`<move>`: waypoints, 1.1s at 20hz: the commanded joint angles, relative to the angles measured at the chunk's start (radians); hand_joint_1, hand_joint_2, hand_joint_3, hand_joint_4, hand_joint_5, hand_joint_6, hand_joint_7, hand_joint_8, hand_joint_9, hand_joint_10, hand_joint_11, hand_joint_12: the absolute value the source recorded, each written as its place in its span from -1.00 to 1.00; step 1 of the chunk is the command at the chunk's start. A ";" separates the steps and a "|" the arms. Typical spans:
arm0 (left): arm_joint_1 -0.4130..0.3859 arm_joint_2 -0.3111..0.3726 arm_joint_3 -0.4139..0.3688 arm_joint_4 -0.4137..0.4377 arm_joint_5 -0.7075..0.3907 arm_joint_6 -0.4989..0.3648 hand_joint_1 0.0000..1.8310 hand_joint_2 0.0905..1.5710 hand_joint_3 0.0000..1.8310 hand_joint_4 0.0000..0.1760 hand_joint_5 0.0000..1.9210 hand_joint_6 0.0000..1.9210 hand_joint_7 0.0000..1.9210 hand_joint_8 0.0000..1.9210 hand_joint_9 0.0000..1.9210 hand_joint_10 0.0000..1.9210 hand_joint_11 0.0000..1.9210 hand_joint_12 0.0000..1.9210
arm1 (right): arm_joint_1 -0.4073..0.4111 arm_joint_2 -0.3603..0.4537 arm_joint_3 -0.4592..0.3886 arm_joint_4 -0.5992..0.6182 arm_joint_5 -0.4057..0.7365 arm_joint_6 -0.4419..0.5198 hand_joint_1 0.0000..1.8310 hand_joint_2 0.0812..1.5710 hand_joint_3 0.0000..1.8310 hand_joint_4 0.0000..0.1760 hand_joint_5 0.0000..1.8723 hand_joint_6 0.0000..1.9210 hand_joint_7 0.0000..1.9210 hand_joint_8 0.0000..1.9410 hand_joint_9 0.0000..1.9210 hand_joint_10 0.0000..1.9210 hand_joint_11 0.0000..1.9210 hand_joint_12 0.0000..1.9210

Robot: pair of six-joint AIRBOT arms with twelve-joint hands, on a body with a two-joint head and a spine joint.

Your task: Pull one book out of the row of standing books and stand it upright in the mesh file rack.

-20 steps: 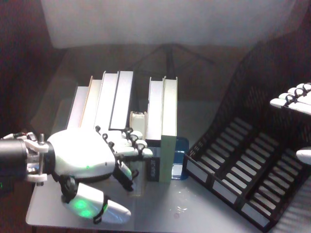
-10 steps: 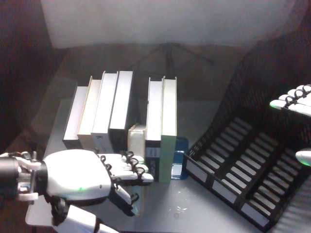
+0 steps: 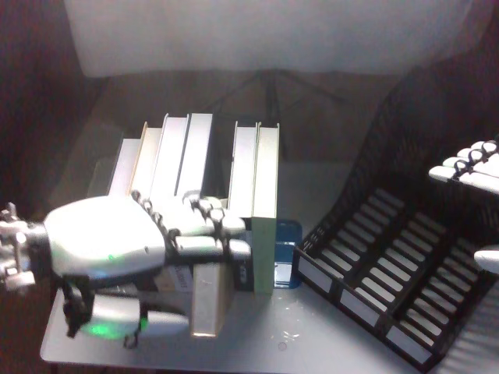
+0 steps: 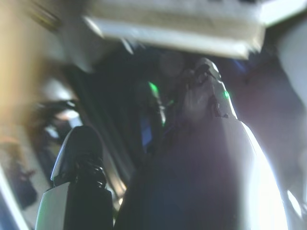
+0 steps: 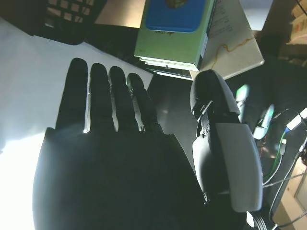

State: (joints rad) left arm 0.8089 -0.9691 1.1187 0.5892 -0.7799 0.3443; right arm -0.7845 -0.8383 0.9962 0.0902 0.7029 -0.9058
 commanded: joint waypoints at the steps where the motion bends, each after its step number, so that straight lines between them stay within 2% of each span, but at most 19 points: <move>1: 0.007 0.020 -0.001 -0.090 -0.125 0.036 -0.35 0.72 -1.00 -1.00 -0.91 -1.00 -1.00 -1.00 -1.00 -1.00 -1.00 -1.00 | 0.008 0.020 -0.004 -0.008 0.119 0.005 -0.56 0.66 -1.00 -1.00 -1.00 -1.00 -1.00 -1.00 -1.00 -1.00 -1.00 -1.00; 2: 0.020 0.030 0.001 -0.158 -0.145 0.073 -0.46 0.75 -0.99 -1.00 -0.98 -1.00 -1.00 -1.00 -1.00 -1.00 -1.00 -1.00 | 0.014 0.025 -0.008 -0.029 0.119 0.015 -0.56 0.64 -1.00 -1.00 -1.00 -1.00 -1.00 -1.00 -1.00 -1.00 -1.00 -1.00; 3: 0.034 0.038 0.005 -0.225 -0.168 0.104 -0.61 0.79 -0.98 -0.75 -1.00 -1.00 -1.00 -1.00 -1.00 -1.00 -1.00 -1.00 | 0.020 0.026 -0.008 -0.050 0.119 0.031 -0.52 0.61 -1.00 -1.00 -1.00 -1.00 -1.00 -1.00 -1.00 -1.00 -1.00 -1.00; 4: 0.049 0.045 0.005 -0.279 -0.189 0.134 -0.65 0.80 -0.98 -0.47 -1.00 -1.00 -1.00 -1.00 -1.00 -1.00 -1.00 -1.00 | 0.025 0.026 -0.008 -0.071 0.118 0.044 -0.47 0.57 -1.00 -1.00 -1.00 -1.00 -1.00 -1.00 -1.00 -1.00 -1.00 -1.00; 5: 0.064 0.052 0.006 -0.348 -0.214 0.166 -0.61 0.79 -0.99 -0.40 -1.00 -1.00 -1.00 -1.00 -1.00 -1.00 -1.00 -1.00 | 0.037 0.026 -0.010 -0.096 0.111 0.053 -0.42 0.54 -1.00 -1.00 -1.00 -1.00 -1.00 -1.00 -1.00 -1.00 -1.00 -1.00; 7: 0.099 0.059 0.018 -0.470 -0.258 0.214 -0.65 0.77 -1.00 -0.52 -1.00 -1.00 -1.00 -1.00 -1.00 -1.00 -1.00 -1.00 | 0.080 0.022 -0.011 -0.161 0.074 0.071 -0.33 0.46 -1.00 -1.00 -1.00 -1.00 -1.00 -1.00 -1.00 -1.00 -1.00 -1.00; 8: 0.117 0.061 0.027 -0.532 -0.275 0.233 -0.59 0.74 -1.00 -0.72 -1.00 -1.00 -1.00 -1.00 -1.00 -1.00 -1.00 -1.00 | 0.105 0.016 -0.008 -0.199 0.050 0.080 -0.31 0.45 -1.00 -1.00 -1.00 -1.00 -1.00 -1.00 -1.00 -1.00 -1.00 -1.00; 10: 0.139 0.063 0.040 -0.609 -0.288 0.257 -0.57 0.67 -1.00 -0.58 -1.00 -1.00 -1.00 -1.00 -1.00 -1.00 -1.00 -1.00 | 0.173 -0.008 0.006 -0.294 -0.011 0.111 -0.24 0.41 -1.00 -1.00 -1.00 -1.00 -1.00 -1.00 -1.00 -1.00 -1.00 -1.00; 11: 0.159 0.064 0.049 -0.666 -0.309 0.270 -0.64 0.68 -1.00 -0.68 -1.00 -1.00 -1.00 -1.00 -1.00 -1.00 -1.00 -1.00 | 0.223 -0.031 0.020 -0.363 -0.054 0.143 -0.24 0.41 -1.00 -1.00 -1.00 -1.00 -1.00 -1.00 -1.00 -1.00 -1.00 -1.00; 13: 0.188 0.067 0.050 -0.736 -0.335 0.298 -0.62 0.63 -1.00 -0.80 -1.00 -1.00 -1.00 -1.00 -1.00 -1.00 -1.00 -1.00 | 0.290 -0.075 0.046 -0.492 -0.115 0.206 -0.20 0.37 -1.00 -0.95 -1.00 -1.00 -1.00 -1.00 -1.00 -1.00 -1.00 -1.00; 14: 0.205 0.066 0.055 -0.774 -0.345 0.302 -0.58 0.60 -1.00 -0.70 -1.00 -1.00 -1.00 -1.00 -1.00 -1.00 -1.00 -1.00 | 0.330 -0.106 0.062 -0.582 -0.149 0.258 -0.20 0.36 -1.00 -0.88 -1.00 -1.00 -1.00 -1.00 -1.00 -1.00 -1.00 -1.00; 15: 0.221 0.063 0.062 -0.806 -0.352 0.302 -0.53 0.58 -1.00 -0.57 -1.00 -1.00 -1.00 -1.00 -1.00 -1.00 -1.00 -1.00 | 0.362 -0.134 0.080 -0.661 -0.171 0.318 -0.16 0.33 -1.00 -1.00 -1.00 -1.00 -1.00 -1.00 -1.00 -1.00 -1.00 -1.00; 18: 0.256 0.054 0.081 -0.886 -0.358 0.304 -0.42 0.52 -1.00 -0.53 -1.00 -1.00 -1.00 -1.00 -1.00 -1.00 -1.00 -1.00 | 0.444 -0.182 0.114 -0.872 -0.227 0.446 -0.10 0.27 -1.00 -1.00 -1.00 -1.00 -1.00 -1.00 -1.00 -1.00 -1.00 -1.00; 22: 0.306 0.049 0.089 -0.967 -0.368 0.305 -0.36 0.49 -1.00 -0.61 -1.00 -1.00 -1.00 -1.00 -1.00 -1.00 -1.00 -1.00 | 0.501 -0.264 0.152 -1.100 -0.259 0.598 -0.17 0.22 -1.00 -1.00 -1.00 -1.00 -1.00 -1.00 -1.00 -1.00 -1.00 -1.00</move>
State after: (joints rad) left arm 1.1229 -0.9226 1.1992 -0.3565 -1.0306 0.6506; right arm -0.2962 -1.1160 1.1530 -1.0481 0.3668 -0.3046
